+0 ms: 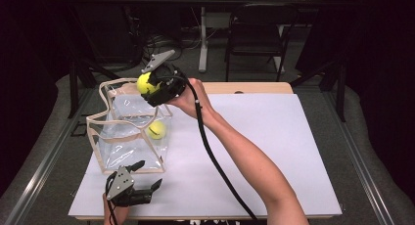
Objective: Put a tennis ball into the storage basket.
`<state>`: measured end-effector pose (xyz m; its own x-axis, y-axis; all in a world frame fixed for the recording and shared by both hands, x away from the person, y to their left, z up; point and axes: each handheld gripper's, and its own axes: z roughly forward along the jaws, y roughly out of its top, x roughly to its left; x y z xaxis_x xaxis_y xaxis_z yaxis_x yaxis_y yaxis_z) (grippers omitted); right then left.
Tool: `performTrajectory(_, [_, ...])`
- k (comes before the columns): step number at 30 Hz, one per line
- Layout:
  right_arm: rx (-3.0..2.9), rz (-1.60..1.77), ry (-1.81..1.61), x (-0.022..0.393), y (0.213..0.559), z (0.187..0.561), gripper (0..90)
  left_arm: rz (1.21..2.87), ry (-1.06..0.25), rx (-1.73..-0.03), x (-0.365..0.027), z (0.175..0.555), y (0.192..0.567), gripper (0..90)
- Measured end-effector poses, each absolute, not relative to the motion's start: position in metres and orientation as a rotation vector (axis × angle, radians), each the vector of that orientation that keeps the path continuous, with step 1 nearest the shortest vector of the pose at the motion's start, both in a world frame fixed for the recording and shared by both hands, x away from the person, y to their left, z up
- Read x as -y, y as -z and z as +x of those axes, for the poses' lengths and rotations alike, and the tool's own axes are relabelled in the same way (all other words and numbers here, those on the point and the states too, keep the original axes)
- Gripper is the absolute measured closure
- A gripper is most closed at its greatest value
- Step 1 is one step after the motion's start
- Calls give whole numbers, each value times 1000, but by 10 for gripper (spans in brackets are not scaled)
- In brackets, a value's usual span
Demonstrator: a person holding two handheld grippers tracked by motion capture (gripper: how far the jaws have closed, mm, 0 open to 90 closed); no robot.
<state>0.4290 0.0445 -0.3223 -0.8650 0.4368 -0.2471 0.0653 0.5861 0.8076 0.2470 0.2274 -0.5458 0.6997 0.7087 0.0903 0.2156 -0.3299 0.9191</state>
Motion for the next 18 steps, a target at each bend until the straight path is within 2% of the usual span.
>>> performTrajectory(18, [-2413, 388, -1185, -57, 328, 430, 262, 1878, -599, -721, -228, 248, 546, 159])
